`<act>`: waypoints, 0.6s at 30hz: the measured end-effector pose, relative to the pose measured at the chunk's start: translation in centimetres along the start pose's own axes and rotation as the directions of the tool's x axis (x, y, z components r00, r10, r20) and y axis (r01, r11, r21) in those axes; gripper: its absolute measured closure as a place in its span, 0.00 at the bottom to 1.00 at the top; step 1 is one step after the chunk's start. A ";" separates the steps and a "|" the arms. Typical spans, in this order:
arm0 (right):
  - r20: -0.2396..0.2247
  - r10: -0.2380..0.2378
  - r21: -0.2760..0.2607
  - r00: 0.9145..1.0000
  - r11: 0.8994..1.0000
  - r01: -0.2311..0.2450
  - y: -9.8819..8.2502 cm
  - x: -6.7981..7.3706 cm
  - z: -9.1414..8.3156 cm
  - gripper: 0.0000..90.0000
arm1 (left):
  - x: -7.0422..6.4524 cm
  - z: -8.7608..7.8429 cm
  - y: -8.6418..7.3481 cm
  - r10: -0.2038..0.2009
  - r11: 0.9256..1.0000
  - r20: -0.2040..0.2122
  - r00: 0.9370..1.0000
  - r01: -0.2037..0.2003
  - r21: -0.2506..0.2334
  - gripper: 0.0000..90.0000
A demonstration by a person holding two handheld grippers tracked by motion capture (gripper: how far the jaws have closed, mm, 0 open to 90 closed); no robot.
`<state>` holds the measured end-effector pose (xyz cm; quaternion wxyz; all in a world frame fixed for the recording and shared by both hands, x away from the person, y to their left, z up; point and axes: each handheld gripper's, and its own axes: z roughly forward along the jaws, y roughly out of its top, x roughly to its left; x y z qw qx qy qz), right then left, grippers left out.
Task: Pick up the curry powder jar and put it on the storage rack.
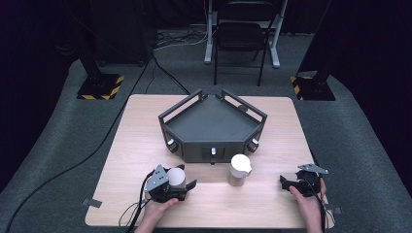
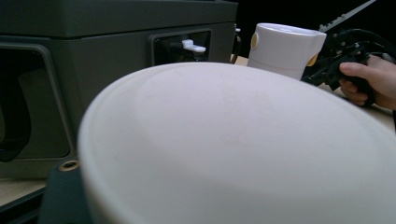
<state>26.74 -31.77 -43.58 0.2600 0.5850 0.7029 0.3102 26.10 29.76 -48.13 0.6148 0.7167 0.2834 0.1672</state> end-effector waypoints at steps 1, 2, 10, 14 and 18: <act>0.000 0.000 0.000 1.000 1.000 0.000 0.0 0.0 0.0 0.04 | 0.1 0.0 -0.1 -0.005 1.000 0.001 1.000 0.005 -0.003 0.34; 0.000 0.000 0.000 1.000 1.000 0.000 0.0 0.0 0.0 0.04 | 0.0 0.0 -0.1 0.001 1.000 -0.004 1.000 -0.001 -0.007 0.36; 0.000 0.000 0.000 1.000 1.000 0.000 0.0 0.0 0.0 0.04 | -0.4 0.1 0.0 0.014 1.000 -0.021 1.000 -0.014 -0.011 0.39; -0.002 0.000 0.000 1.000 1.000 0.000 0.0 0.0 0.0 0.04 | -0.3 0.2 0.3 0.019 1.000 -0.016 1.000 -0.019 -0.008 0.41; -0.002 0.000 0.000 1.000 1.000 0.000 0.0 0.1 0.0 0.04 | -0.2 0.3 0.5 0.021 1.000 -0.013 1.000 -0.021 -0.002 0.41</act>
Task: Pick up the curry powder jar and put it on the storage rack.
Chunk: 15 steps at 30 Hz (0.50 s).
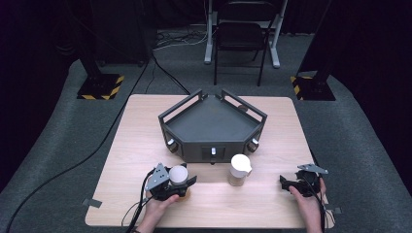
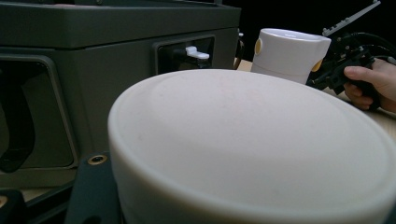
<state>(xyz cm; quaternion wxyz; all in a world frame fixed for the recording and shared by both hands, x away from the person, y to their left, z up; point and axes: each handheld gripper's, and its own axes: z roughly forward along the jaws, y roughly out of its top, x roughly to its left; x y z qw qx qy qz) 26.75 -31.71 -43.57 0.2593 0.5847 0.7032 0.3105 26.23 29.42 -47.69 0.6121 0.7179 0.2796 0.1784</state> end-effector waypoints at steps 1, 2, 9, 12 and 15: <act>0.000 0.000 0.000 1.000 1.000 0.000 0.0 0.0 0.0 0.04 | 0.0 0.0 0.1 0.001 1.000 0.000 1.000 -0.001 0.002 0.41; 0.000 0.000 0.000 1.000 1.000 0.000 0.0 0.0 0.0 0.04 | 0.0 0.1 0.2 0.003 1.000 0.000 1.000 -0.003 0.007 0.41; 0.000 0.000 0.000 1.000 1.000 0.000 0.0 0.0 0.0 0.04 | -0.1 0.0 0.7 -0.002 1.000 -0.013 1.000 0.002 -0.007 0.41; 0.000 0.000 0.000 1.000 1.000 0.000 0.0 0.0 0.0 0.04 | 0.0 -0.1 1.1 -0.002 1.000 -0.015 1.000 0.002 -0.020 0.41; 0.000 0.000 0.000 1.000 1.000 0.000 0.0 0.0 0.0 0.04 | 0.1 -0.2 1.6 0.004 1.000 -0.023 1.000 -0.005 -0.027 0.41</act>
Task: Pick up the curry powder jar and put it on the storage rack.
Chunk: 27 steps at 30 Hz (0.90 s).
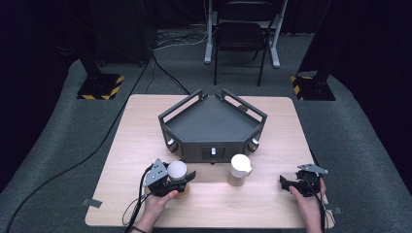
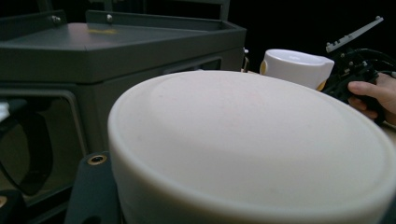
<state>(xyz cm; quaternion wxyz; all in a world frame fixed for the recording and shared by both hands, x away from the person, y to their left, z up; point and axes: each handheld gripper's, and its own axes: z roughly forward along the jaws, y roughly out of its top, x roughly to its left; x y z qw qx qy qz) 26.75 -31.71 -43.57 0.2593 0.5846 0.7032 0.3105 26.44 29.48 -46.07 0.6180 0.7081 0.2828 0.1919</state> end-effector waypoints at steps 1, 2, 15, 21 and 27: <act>0.000 0.000 0.000 1.000 1.000 0.000 0.0 0.0 0.0 0.04 | 0.0 0.0 0.2 -0.001 1.000 0.000 1.000 0.001 -0.002 0.41; 0.000 0.000 0.000 1.000 1.000 0.000 0.0 0.0 0.0 0.04 | 0.1 -0.1 0.4 -0.003 1.000 -0.001 1.000 0.003 -0.005 0.41; -0.001 -0.001 0.000 1.000 1.000 0.001 0.0 0.0 0.0 0.04 | 1.0 0.3 4.5 0.005 1.000 0.001 1.000 -0.005 0.008 0.41; -0.001 -0.001 0.000 1.000 1.000 0.001 0.0 0.0 0.0 0.04 | 1.3 0.6 6.3 0.007 1.000 0.001 1.000 -0.007 -0.002 0.41; -0.001 -0.001 0.000 1.000 1.000 0.001 0.0 0.0 0.0 0.04 | 1.4 1.0 8.1 0.009 1.000 -0.003 1.000 -0.009 -0.010 0.41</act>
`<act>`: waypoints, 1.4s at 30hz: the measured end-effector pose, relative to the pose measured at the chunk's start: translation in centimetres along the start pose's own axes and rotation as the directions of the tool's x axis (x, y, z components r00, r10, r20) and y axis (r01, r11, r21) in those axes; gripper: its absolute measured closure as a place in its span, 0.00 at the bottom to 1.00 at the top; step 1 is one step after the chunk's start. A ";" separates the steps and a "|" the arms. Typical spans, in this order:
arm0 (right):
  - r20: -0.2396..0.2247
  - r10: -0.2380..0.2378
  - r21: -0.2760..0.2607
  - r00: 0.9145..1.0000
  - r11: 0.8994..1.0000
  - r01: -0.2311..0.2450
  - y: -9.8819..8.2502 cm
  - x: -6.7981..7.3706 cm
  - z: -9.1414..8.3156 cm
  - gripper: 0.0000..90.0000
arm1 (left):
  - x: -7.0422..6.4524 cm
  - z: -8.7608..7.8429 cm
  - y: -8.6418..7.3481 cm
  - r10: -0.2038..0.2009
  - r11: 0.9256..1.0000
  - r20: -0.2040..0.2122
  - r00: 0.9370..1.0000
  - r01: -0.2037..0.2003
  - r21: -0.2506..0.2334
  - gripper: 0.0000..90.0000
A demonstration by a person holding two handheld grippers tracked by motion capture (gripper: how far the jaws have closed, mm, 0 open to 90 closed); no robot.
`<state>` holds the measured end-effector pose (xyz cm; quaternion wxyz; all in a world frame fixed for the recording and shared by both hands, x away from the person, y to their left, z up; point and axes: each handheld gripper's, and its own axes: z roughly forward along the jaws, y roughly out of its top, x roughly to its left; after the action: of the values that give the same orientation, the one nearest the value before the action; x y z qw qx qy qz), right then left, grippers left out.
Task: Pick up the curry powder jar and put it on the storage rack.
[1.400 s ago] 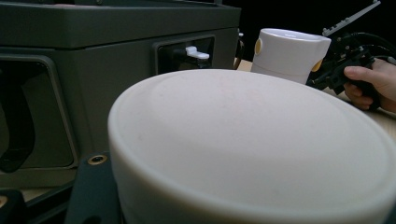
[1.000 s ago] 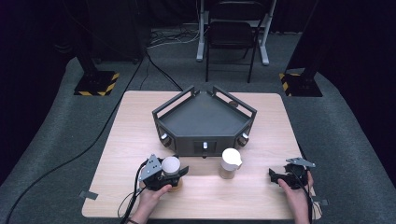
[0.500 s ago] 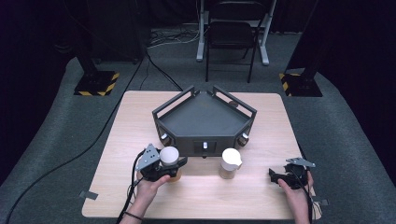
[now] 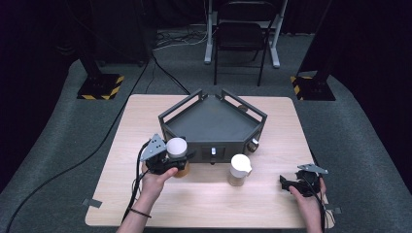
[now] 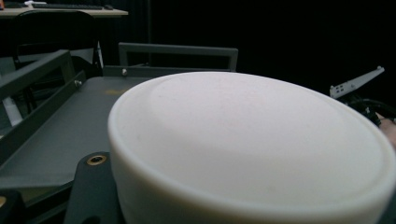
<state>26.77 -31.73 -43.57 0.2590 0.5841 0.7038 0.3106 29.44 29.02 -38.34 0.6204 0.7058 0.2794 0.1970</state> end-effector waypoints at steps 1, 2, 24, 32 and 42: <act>0.000 0.000 0.000 1.000 1.000 0.000 0.0 0.0 0.0 0.04 | 0.0 0.1 0.4 0.000 1.000 -0.002 1.000 0.000 0.001 0.41; 0.000 0.000 0.000 1.000 1.000 0.000 0.0 0.0 0.0 0.04 | 0.1 0.2 0.8 0.003 1.000 -0.001 1.000 -0.003 -0.001 0.41; -0.001 -0.001 0.000 1.000 1.000 0.001 0.0 0.0 0.0 0.04 | 1.2 3.4 6.7 0.026 0.999 -0.093 0.995 -0.029 -0.035 0.41; -0.002 -0.001 0.000 1.000 1.000 0.001 0.0 0.0 0.0 0.04 | 2.4 5.3 6.6 -0.008 0.999 -0.120 0.993 0.003 -0.044 0.41; -0.002 -0.001 0.000 1.000 1.000 0.001 0.0 0.0 0.0 0.04 | 2.9 7.5 6.4 -0.033 0.999 -0.155 0.987 0.028 -0.038 0.41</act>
<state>26.79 -31.77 -43.57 0.2586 0.5835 0.7043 0.3109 37.34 24.62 -33.39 0.6121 0.6729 0.3342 0.2468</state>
